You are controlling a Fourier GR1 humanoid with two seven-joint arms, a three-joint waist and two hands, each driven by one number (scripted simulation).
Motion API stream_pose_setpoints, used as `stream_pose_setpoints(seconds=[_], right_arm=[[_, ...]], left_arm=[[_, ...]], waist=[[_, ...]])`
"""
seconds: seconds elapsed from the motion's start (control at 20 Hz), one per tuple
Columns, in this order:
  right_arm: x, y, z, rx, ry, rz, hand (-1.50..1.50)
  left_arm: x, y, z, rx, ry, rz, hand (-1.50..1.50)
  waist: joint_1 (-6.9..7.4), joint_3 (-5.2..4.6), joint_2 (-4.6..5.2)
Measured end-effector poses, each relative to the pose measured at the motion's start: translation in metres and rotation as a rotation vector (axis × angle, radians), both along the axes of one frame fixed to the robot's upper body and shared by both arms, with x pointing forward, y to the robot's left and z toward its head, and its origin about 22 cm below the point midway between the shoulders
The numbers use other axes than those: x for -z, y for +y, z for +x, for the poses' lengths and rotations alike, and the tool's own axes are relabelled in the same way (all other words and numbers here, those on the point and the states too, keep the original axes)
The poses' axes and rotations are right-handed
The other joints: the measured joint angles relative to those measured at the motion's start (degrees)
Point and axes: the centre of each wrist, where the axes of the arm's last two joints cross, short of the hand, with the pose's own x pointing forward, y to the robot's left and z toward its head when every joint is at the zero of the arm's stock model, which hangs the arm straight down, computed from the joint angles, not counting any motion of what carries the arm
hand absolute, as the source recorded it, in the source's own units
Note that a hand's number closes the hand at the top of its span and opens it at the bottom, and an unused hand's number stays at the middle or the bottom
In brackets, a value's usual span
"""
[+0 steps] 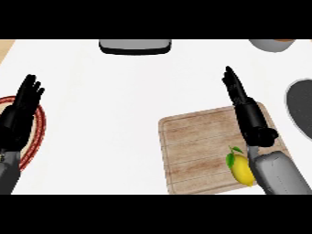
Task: Pick the lemon from the cutting board and place it in the pan
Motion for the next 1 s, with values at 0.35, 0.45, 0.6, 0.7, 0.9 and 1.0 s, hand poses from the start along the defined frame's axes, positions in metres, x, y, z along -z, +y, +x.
stream_pose_setpoints(seconds=[0.35, 0.45, 0.6, 0.7, 0.9, 1.0], right_arm=[[0.008, -0.006, -0.003, -0.568, 0.168, -0.148, 1.50], [0.003, -0.035, -0.003, -0.628, 0.111, -0.210, -1.50], [-0.008, -0.087, -0.005, -0.613, -0.015, -0.259, -1.50], [-0.023, -0.119, -0.006, -0.594, -0.101, -0.297, -1.50], [-0.067, -0.175, -0.004, -0.550, -0.185, -0.430, -1.50], [-0.095, -0.189, -0.001, -0.548, -0.191, -0.525, -1.50]], left_arm=[[-0.009, -0.021, 0.012, 0.024, -0.022, 0.013, 0.00], [-0.008, -0.028, 0.013, 0.024, 0.001, 0.004, 0.00], [-0.008, -0.032, 0.012, 0.014, 0.017, -0.007, 0.00], [-0.013, -0.033, 0.014, 0.009, 0.019, -0.013, 0.00], [-0.016, -0.045, 0.015, 0.010, 0.019, -0.011, 0.00], [-0.020, -0.044, 0.016, 0.017, 0.023, -0.011, 0.00]], waist=[[1.17, 0.06, -0.17], [0.35, 0.10, -0.33], [-0.52, 0.12, -0.63], [-0.99, 0.10, -0.77], [-0.76, 0.04, -0.80], [-0.49, 0.00, -0.82]])
